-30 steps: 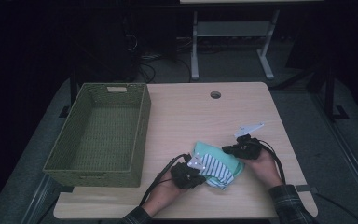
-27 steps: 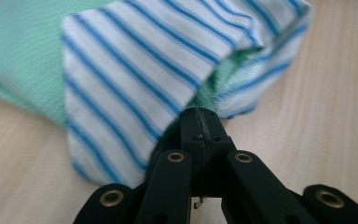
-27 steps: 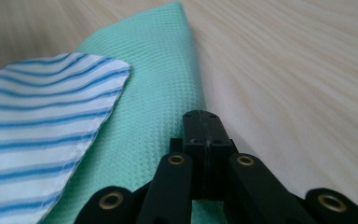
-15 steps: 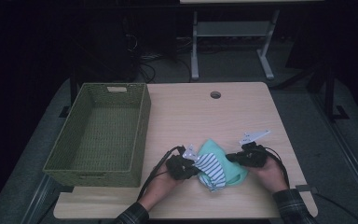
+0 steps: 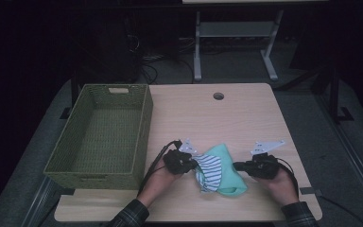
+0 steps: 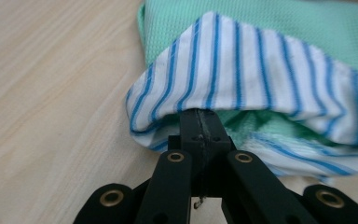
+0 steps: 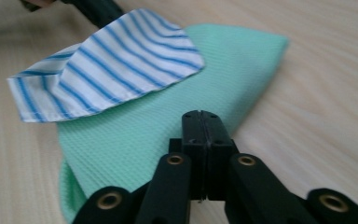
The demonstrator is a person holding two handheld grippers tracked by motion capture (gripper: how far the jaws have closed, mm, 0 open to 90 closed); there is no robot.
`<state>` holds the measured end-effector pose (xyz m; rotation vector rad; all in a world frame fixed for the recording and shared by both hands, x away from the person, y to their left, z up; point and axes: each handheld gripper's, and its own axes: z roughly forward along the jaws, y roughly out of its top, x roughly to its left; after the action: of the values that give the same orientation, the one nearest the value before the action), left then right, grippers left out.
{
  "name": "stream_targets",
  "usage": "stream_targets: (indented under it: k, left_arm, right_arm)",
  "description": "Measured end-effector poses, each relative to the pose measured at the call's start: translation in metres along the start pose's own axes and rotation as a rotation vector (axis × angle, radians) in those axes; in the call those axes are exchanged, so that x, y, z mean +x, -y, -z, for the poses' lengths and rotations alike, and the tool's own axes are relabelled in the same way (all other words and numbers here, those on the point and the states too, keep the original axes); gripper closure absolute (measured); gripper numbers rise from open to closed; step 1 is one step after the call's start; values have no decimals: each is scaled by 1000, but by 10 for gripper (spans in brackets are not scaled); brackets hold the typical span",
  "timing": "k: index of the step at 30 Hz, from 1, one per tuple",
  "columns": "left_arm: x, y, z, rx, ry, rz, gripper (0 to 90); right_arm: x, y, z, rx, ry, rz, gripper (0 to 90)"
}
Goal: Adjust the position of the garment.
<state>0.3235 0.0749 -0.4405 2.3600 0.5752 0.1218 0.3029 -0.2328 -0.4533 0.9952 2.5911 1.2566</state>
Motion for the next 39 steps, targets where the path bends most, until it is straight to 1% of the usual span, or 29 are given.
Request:
stream_targets:
  k: [1, 2, 3, 4, 5, 6, 7, 8, 9, 10, 11, 12, 13, 14, 15, 17, 18, 21, 23, 25, 27, 31, 34, 35, 36, 39]
  left_arm:
    - [0, -1, 4, -5, 5, -2, 880]
    - [0, -1, 7, -10, 4, -9, 863]
    - [-1, -2, 11, -16, 9, -14, 851]
    - [-1, -2, 13, -22, 15, -15, 825]
    - [-2, -3, 16, -23, 30, -13, 805]
    - [-2, -4, 17, -20, 38, -25, 775]
    - [-4, -5, 19, -25, 37, -23, 748]
    - [-4, -6, 20, -27, 42, -34, 731]
    - [-5, -7, 22, -31, 54, -37, 702]
    - [-6, -9, 22, -33, 67, -42, 676]
    - [-5, -10, 22, -23, 74, -50, 646]
    - [-6, -13, 21, -19, 93, -49, 617]
    - [-6, -15, 21, -14, 104, -62, 580]
    - [-6, -17, 20, -6, 109, -75, 556]
    - [-6, -19, 18, -6, 116, -73, 530]
    - [-7, -25, 15, 9, 129, -100, 468]
    - [-9, -28, 13, 16, 132, -109, 434]
    - [-11, -34, 9, 41, 131, -132, 349]
    - [-10, -37, 7, 52, 141, -141, 284]
    - [-10, -38, 4, 72, 140, -152, 245]
    - [-10, -39, 1, 84, 144, -166, 197]
    - [-13, -41, -8, 104, 152, -183, 148]
    - [-16, -41, -17, 144, 152, -207, 134]
    - [-17, -40, -20, 151, 152, -205, 133]
    - [-18, -40, -25, 172, 146, -218, 132]
    - [-22, -38, -35, 197, 145, -221, 131]
  right_arm:
    - [-1, 1, 2, -5, 16, -10, 838]
    - [-4, 4, 5, -13, 37, -8, 808]
    - [-5, 6, 7, -19, 47, -15, 776]
    - [-7, 9, 10, -30, 76, -28, 712]
    - [-7, 11, 12, -30, 90, -36, 684]
    - [-8, 15, 15, -30, 110, -55, 641]
    - [-10, 18, 16, -35, 138, -45, 578]
    - [-11, 21, 18, -33, 166, -49, 545]
    - [-12, 24, 20, -30, 180, -55, 513]
    - [-14, 27, 21, -30, 189, -62, 476]
    - [-16, 30, 23, -35, 209, -67, 437]
    - [-17, 32, 24, -32, 227, -70, 413]
    - [-19, 35, 25, -33, 237, -75, 384]
    - [-21, 36, 26, -38, 248, -79, 353]
    - [-21, 37, 26, -32, 266, -82, 333]
    - [-23, 39, 24, -21, 300, -76, 266]
    - [-24, 39, 23, -18, 309, -78, 252]
    - [-27, 41, 20, -6, 330, -80, 177]
    - [-29, 42, 18, -1, 336, -98, 142]
    - [-29, 43, 16, 10, 353, -103, 135]
    - [-30, 43, 15, 14, 350, -108, 121]
    - [-32, 44, 14, 4, 349, -116, 89]
    - [-32, 44, 14, 4, 348, -115, 87]
    - [-32, 44, 14, 4, 348, -115, 87]
    - [-32, 44, 14, 4, 348, -115, 87]
    - [-33, 44, 14, 5, 349, -114, 87]
